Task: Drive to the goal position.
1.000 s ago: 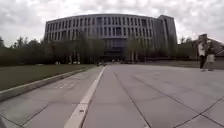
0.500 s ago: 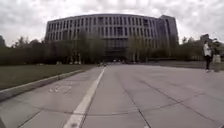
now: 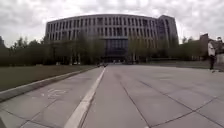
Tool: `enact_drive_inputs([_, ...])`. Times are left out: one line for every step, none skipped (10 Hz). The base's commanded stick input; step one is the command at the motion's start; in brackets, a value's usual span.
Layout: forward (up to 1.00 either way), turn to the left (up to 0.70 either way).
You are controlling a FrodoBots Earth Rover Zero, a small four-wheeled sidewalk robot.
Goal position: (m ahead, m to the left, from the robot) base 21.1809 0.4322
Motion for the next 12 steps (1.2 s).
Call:
enact_drive_inputs([0.70,-0.14])
enact_drive_inputs([0.70,-0.14])
enact_drive_inputs([0.70,-0.14])
enact_drive_inputs([0.70,-0.14])
enact_drive_inputs([0.70,-0.14])
enact_drive_inputs([0.70,-0.14])
enact_drive_inputs([0.70,-0.14])
enact_drive_inputs([0.70,-0.14])
enact_drive_inputs([0.70,-0.14])
enact_drive_inputs([0.70,-0.11])
enact_drive_inputs([0.70,0.00])
enact_drive_inputs([0.70,0.00])
